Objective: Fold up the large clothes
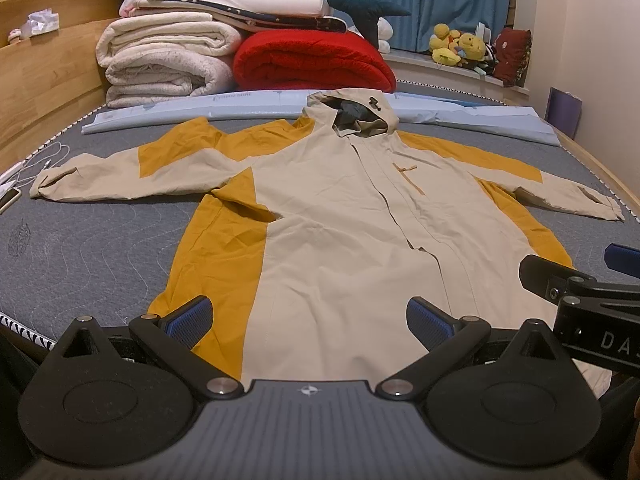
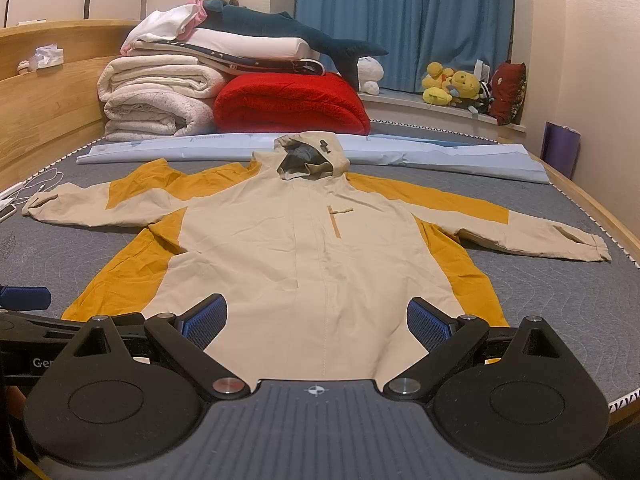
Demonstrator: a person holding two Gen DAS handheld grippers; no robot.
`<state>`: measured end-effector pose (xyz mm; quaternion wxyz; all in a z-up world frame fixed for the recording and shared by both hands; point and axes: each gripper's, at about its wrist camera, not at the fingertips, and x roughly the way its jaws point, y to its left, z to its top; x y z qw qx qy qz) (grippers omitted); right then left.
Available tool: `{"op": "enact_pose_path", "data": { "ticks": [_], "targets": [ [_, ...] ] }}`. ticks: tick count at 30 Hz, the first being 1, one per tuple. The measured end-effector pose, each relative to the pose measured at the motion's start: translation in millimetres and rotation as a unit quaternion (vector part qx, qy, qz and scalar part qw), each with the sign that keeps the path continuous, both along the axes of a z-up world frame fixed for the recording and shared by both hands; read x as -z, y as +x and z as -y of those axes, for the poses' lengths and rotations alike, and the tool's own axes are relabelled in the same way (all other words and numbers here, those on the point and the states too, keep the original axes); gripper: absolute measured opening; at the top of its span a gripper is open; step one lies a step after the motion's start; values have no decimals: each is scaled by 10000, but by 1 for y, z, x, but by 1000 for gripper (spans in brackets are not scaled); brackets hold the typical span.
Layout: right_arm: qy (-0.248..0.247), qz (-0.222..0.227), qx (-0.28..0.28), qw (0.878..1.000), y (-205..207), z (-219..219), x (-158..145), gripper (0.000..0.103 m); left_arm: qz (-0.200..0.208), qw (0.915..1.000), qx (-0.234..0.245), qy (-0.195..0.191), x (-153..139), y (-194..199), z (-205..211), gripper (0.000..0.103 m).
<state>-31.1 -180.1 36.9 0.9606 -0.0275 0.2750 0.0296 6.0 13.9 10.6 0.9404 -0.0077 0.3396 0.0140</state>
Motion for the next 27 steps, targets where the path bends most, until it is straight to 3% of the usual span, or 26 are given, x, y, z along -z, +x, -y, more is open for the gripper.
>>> {"op": "enact_pose_path", "data": {
  "ticks": [19,27],
  "targets": [
    [-21,34,-5,10000,-4,-1,-2,97,21,10000,2,-19,-1,1,-1,103],
    [140,551,277,9980,-7,5,-9,93,533,9985,71,-80,-17,3,-6,103]
  ]
}}
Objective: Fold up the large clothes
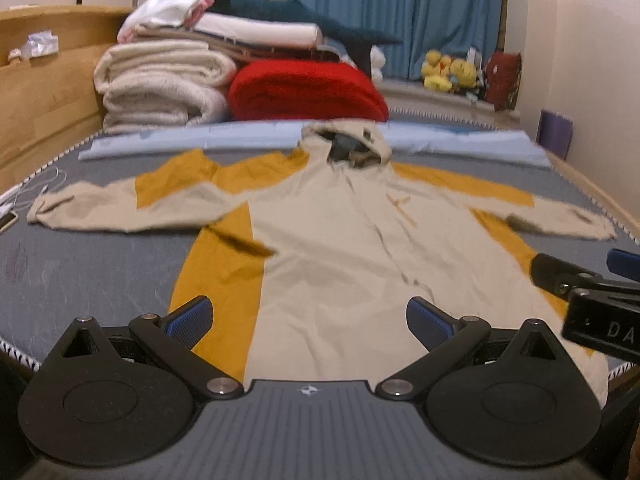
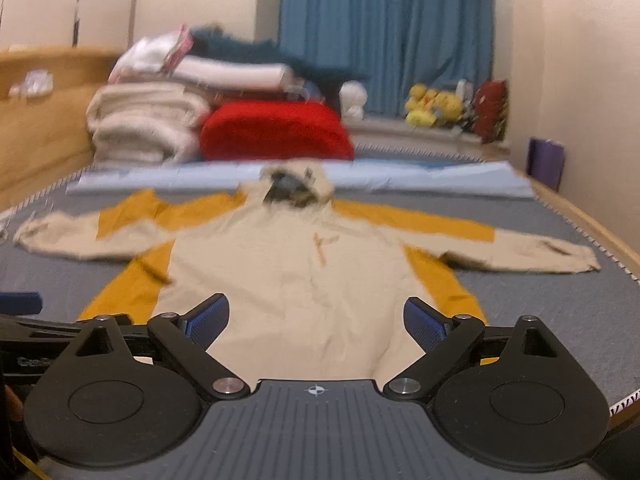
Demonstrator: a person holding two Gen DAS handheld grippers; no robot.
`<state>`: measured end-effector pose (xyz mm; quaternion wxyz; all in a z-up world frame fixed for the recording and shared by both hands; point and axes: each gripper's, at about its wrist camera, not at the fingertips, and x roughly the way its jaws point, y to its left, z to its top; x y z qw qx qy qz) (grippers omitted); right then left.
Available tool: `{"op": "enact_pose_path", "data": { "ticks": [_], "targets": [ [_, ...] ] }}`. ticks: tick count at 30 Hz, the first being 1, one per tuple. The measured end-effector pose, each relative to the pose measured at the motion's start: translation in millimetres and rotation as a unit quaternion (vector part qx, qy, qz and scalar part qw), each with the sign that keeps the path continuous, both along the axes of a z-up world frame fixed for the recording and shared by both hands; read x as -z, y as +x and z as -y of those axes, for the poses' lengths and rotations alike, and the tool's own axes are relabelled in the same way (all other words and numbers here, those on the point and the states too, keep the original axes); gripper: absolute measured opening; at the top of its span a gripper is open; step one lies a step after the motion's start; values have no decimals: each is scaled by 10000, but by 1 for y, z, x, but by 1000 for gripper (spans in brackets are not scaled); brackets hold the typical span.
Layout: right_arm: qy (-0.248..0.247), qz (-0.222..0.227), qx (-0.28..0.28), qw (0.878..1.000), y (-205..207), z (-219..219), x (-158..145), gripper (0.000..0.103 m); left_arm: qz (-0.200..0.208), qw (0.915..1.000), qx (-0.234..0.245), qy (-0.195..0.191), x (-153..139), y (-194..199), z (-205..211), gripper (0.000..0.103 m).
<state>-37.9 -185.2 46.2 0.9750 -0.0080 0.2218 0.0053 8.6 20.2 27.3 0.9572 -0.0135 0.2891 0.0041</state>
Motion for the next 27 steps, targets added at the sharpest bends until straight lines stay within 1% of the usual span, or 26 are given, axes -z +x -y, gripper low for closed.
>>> {"op": "enact_pose_path", "data": {
  "ticks": [3,4,5,6,7,9,10,11,12,13,15,18,20,22,25,27],
  "targets": [
    [17,475,195,9987,-5,10,-8,93,248,9997,39,-16,-15,7,-3,103],
    [-47,426,241,9988,-4,10,-9,93,308,9995,75,27,-21,10,-3,103],
    [-50,485,279,9984,-2,13,-10,93,382,9992,120,70,-28,15,-3,103],
    [-135,540,301,9980,-2,13,-12,93,473,9987,162,125,-35,21,-3,103],
    [-315,504,304,9978,-1,13,-12,93,525,9983,201,162,-39,27,-3,103],
    [-404,607,340,9968,0,14,-14,93,606,9975,320,183,-48,46,-5,103],
    [-443,593,352,9966,0,14,-14,93,611,9972,405,151,-52,58,-7,103],
    [-351,618,362,9968,2,16,-16,93,557,9969,552,80,-54,73,-11,103],
    [-368,627,340,9968,3,19,-18,93,477,9965,680,-7,-56,89,-16,103],
    [-377,613,292,9970,4,22,-22,93,393,9964,754,-71,-57,106,-22,103],
    [-468,582,178,9970,9,24,-33,93,330,9963,788,-59,-56,141,-35,103],
    [-475,622,-29,9969,25,26,-56,93,82,9982,597,34,-48,198,-60,103],
    [-506,635,-246,9964,50,23,-74,93,-187,9993,309,-11,-40,238,-79,103],
    [-486,697,-425,9955,78,17,-89,93,-345,9994,67,-60,-33,269,-102,103],
    [-327,773,-645,9944,128,3,-106,92,-360,9987,-337,-111,-20,298,-144,103],
    [-141,804,-815,9933,164,-6,-109,85,-350,9973,-637,-105,-7,311,-172,103]
  ]
}}
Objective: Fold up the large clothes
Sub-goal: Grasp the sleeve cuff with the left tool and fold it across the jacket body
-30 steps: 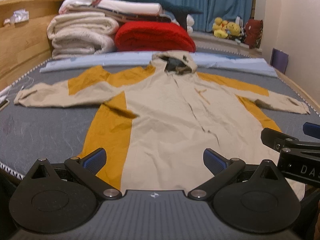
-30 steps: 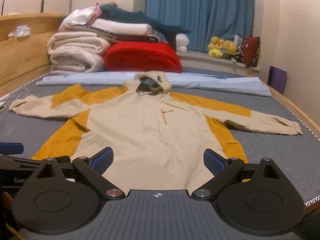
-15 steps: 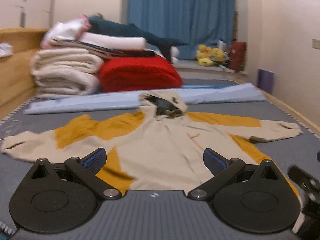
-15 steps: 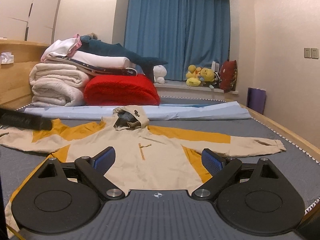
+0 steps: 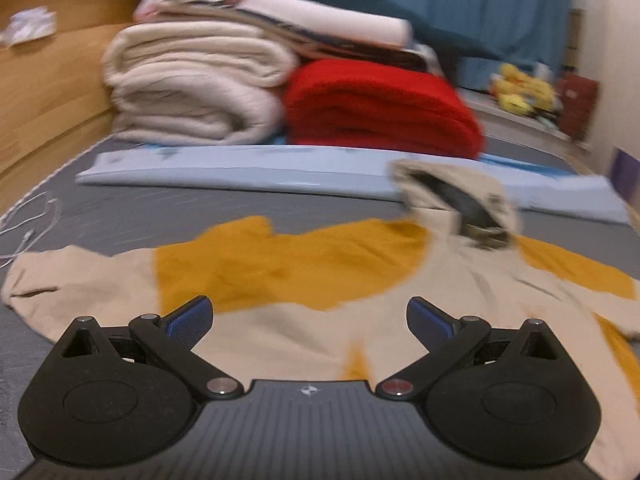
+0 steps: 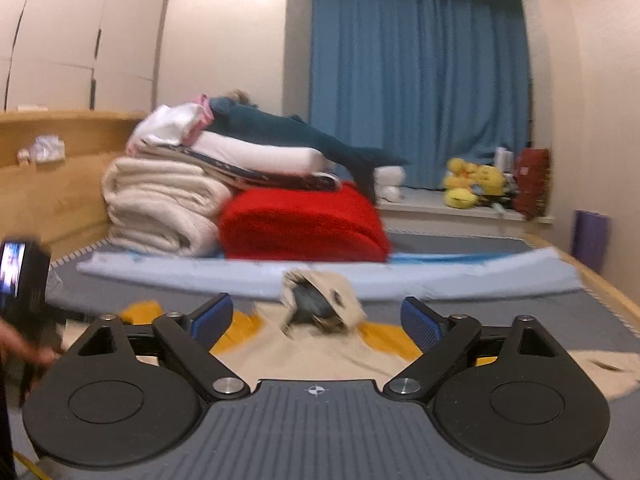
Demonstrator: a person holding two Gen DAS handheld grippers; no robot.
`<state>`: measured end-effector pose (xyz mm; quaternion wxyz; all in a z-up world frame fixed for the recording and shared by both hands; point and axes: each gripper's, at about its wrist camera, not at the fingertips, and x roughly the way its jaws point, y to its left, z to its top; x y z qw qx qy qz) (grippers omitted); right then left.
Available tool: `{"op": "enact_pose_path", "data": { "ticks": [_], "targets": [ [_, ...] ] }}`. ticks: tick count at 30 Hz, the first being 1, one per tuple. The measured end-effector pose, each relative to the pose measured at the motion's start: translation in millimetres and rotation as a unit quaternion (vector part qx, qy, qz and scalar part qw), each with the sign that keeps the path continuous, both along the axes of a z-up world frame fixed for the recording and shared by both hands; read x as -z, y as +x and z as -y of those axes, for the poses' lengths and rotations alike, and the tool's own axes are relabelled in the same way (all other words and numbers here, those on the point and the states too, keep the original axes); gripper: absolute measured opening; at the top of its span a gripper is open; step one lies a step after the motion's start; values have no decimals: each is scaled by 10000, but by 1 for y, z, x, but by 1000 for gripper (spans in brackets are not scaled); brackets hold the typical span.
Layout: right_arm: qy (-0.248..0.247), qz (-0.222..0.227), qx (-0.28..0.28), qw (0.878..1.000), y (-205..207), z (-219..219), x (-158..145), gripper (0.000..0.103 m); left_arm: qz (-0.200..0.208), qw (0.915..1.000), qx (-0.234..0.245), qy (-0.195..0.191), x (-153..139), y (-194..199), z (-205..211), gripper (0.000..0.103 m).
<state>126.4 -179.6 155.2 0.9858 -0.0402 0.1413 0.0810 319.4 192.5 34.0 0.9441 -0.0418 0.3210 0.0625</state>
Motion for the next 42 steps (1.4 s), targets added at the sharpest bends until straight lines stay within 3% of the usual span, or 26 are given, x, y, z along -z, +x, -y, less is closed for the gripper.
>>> {"op": "enact_pose_path", "data": {
  "ticks": [2,4,6,8,11,13,14,15,16,17,18,22,25,26,27,31,34,35,36,37,39,42],
  "targets": [
    [106,-7,-190,9998,35,-10,5,76,-1,9995,-308,19,15,11,-32,103],
    [134,-35,-332,9994,63,-18,15,56,-144,9977,-653,63,28,23,-65,102],
    [302,-130,-468,9984,84,-20,35,24,-267,9946,-999,35,37,29,-103,86],
    [389,-486,-405,9972,103,-23,58,11,-295,9900,-1375,81,44,31,-141,67],
    [559,-861,-425,9938,128,-34,80,12,-401,9831,-1784,0,55,32,-194,36],
    [395,-972,-451,9935,144,-44,89,14,-427,9775,-2065,-45,64,32,-226,35],
    [362,-1024,-520,9927,150,-45,93,26,-454,9739,-2222,-41,67,29,-238,35],
    [411,-1011,-631,9920,154,-46,97,47,-472,9688,-2431,-75,72,27,-254,37],
    [488,-940,-684,9920,150,-45,102,56,-461,9646,-2592,-148,76,24,-269,41],
    [427,-939,-642,9926,152,-48,107,62,-451,9588,-2789,-289,80,20,-284,51],
    [320,-1029,-625,9922,156,-51,113,61,-420,9533,-2958,-445,82,15,-295,57],
    [256,-1245,-824,9885,160,-60,128,58,-223,9296,-3501,-1132,93,3,-337,62],
    [226,-1303,-955,9866,161,-64,133,49,-211,9157,-3726,-1492,103,0,-351,62],
    [234,-1284,-980,9866,160,-65,134,41,-212,9117,-3783,-1590,107,-1,-356,62],
    [225,-1243,-988,9871,160,-66,135,36,-195,9089,-3824,-1650,110,-2,-359,62],
    [248,-1220,-991,9873,161,-66,144,36,-126,8998,-3954,-1841,120,-1,-371,62],
    [240,-1214,-990,9874,159,-64,147,36,-49,8998,-3950,-1850,123,1,-372,59],
    [254,-1232,-1034,9867,158,-64,146,36,-39,9035,-3896,-1786,123,2,-369,45],
    [249,-1239,-1068,9862,158,-64,146,36,-42,9068,-3831,-1762,124,4,-369,20],
    [229,-1239,-1076,9862,157,-64,146,36,-55,9086,-3799,-1732,124,6,-367,12],
    [168,-1270,-1108,9855,157,-65,144,36,4,9070,-3902,-1582,117,7,-362,1],
    [103,-1321,-1052,9856,158,-64,143,36,269,9082,-3972,-1287,90,12,-343,0]
  ]
}}
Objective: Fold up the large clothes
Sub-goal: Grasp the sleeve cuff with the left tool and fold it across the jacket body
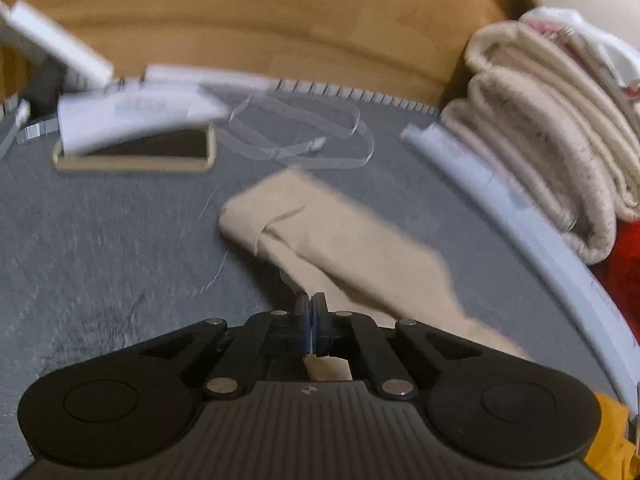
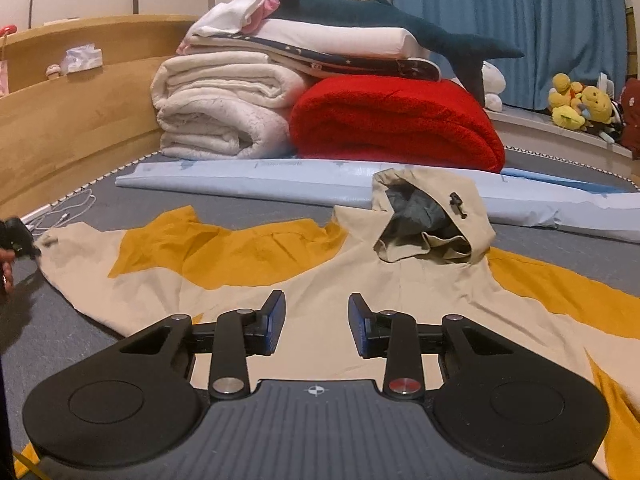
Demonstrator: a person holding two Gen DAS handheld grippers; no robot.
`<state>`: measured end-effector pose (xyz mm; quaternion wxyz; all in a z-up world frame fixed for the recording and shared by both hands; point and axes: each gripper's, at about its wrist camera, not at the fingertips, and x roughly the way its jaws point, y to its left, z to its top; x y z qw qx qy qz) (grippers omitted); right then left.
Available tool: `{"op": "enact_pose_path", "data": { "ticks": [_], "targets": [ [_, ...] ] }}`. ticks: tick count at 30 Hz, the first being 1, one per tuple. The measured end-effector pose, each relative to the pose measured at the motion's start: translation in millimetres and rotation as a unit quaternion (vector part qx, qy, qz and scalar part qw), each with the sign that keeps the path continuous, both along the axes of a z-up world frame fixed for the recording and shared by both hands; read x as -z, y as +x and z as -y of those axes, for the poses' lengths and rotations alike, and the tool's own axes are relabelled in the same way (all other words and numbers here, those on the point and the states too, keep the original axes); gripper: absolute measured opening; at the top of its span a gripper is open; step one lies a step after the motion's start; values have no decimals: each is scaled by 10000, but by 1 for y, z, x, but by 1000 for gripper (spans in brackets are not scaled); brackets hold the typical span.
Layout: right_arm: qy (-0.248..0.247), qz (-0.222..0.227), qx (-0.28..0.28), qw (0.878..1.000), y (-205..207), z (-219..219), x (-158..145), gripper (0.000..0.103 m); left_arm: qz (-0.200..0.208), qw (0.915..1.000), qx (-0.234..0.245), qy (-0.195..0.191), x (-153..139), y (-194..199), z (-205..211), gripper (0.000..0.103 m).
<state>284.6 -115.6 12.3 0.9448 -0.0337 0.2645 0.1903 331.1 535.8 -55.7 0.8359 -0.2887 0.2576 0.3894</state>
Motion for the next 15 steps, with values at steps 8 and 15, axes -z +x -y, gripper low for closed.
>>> {"op": "enact_pose_path", "data": {
  "ticks": [8,15],
  "targets": [
    [4,-151,436,9989,5,19,-11,1,1147,9706,1581,1405,-134,27,171,0],
    [261,-497,989,9935,11,63,-19,3,1478,8788,4299,1448,-178,22,405,5]
  ]
}}
